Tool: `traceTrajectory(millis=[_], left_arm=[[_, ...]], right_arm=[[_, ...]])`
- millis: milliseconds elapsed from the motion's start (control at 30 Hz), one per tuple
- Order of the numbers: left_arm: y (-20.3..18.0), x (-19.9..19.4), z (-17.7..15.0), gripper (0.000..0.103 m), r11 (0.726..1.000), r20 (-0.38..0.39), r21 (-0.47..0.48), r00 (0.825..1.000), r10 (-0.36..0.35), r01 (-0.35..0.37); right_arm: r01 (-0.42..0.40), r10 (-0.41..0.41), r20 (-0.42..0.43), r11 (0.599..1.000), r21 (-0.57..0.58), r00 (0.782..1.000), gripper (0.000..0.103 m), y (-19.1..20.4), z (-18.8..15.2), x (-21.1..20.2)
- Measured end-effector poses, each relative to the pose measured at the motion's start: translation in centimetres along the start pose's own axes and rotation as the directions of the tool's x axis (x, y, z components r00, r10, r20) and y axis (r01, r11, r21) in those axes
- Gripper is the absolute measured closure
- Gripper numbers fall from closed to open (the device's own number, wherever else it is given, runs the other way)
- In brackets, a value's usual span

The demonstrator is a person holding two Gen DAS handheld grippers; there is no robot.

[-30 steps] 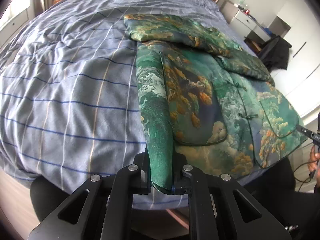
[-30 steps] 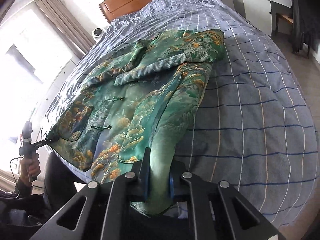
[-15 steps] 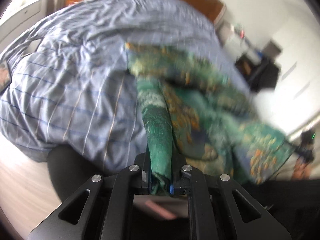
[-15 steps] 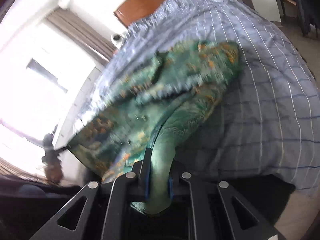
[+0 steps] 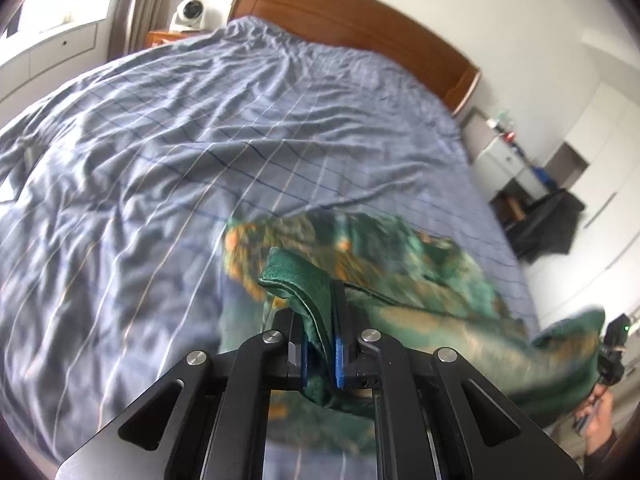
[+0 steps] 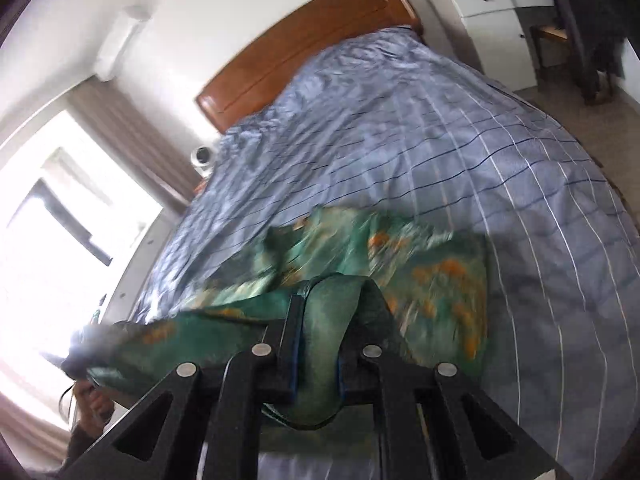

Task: Fold large clothes
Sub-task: 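Lift the hem with both tools and fold it toward the collar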

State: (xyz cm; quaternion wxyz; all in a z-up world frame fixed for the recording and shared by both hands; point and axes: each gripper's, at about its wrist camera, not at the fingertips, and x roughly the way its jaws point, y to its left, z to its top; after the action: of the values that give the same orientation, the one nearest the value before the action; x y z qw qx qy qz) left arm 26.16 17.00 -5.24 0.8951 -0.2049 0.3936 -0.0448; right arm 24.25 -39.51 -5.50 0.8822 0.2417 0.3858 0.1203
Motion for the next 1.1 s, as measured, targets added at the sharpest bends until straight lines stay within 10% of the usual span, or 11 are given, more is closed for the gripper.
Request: traceTrajectory(millis=[233, 333, 400, 467, 567, 733, 833, 900, 933, 1000, 1100], left_arm=[[-0.7, 10.3, 1.3, 0.085, 0.99, -0.155, 0.048, 0.978, 0.138, -0.132], [0.8, 10.8, 1.6, 0.068, 0.999, -0.209, -0.023, 0.977, 0.042, -0.048], [1.5, 9.2, 2.3, 0.024, 0.997, -0.186, -0.066, 0.982, -0.039, 0.027], [2.1, 7.1, 3.1, 0.001, 0.998, -0.121, -0.068, 0.992, -0.02, 0.012], [2.8, 5.4, 3.4, 0.001, 0.998, -0.121, -0.033, 0.991, -0.052, 0.049], [1.3, 7.7, 1.5, 0.002, 0.99, -0.23, 0.134, 0.973, -0.008, 0.039], [-1.3, 11.7, 0.4, 0.01, 0.975, -0.289, 0.222, 0.954, 0.084, -0.019], [-2.6, 12.6, 0.1, 0.055, 0.967, -0.286, 0.251, 0.951, 0.115, -0.042], [-3.4, 12.9, 0.0, 0.072, 0.96, -0.274, 0.269, 0.949, 0.157, -0.081], [-3.9, 12.3, 0.2, 0.092, 0.95, -0.24, 0.284, 0.949, 0.203, -0.131], [-4.3, 10.2, 1.1, 0.094, 0.941, -0.163, 0.289, 0.96, 0.229, -0.175]], right_arm=[[0.077, -0.069, -0.055, 0.981, 0.176, 0.996, 0.09, -5.8, 1.4, 9.6], [0.028, -0.008, -0.07, 0.957, 0.29, 0.998, 0.087, -8.3, 0.9, 11.6], [-0.063, 0.1, -0.067, 0.908, 0.415, 0.993, 0.077, -10.2, 1.0, 11.9], [-0.169, 0.207, -0.023, 0.854, 0.492, 0.978, 0.056, -11.4, 1.4, 11.5], [-0.238, 0.235, 0.066, 0.848, 0.474, 0.97, 0.002, -11.4, 3.0, 9.1], [-0.034, 0.042, -0.05, 0.986, 0.161, 0.998, 0.0, -7.0, 5.0, 7.4], [0.148, -0.157, -0.136, 0.987, -0.069, 0.978, 0.0, -4.1, 4.3, 10.1], [0.19, -0.211, -0.153, 0.972, -0.139, 0.965, 0.002, -2.9, 3.7, 12.0], [0.224, -0.251, -0.146, 0.958, -0.179, 0.957, 0.004, -2.0, 3.4, 12.7], [0.31, -0.35, -0.138, 0.918, -0.246, 0.927, 0.076, -0.7, 2.8, 13.7], [0.402, -0.435, -0.077, 0.877, -0.263, 0.897, 0.089, 0.2, 2.9, 12.9]])
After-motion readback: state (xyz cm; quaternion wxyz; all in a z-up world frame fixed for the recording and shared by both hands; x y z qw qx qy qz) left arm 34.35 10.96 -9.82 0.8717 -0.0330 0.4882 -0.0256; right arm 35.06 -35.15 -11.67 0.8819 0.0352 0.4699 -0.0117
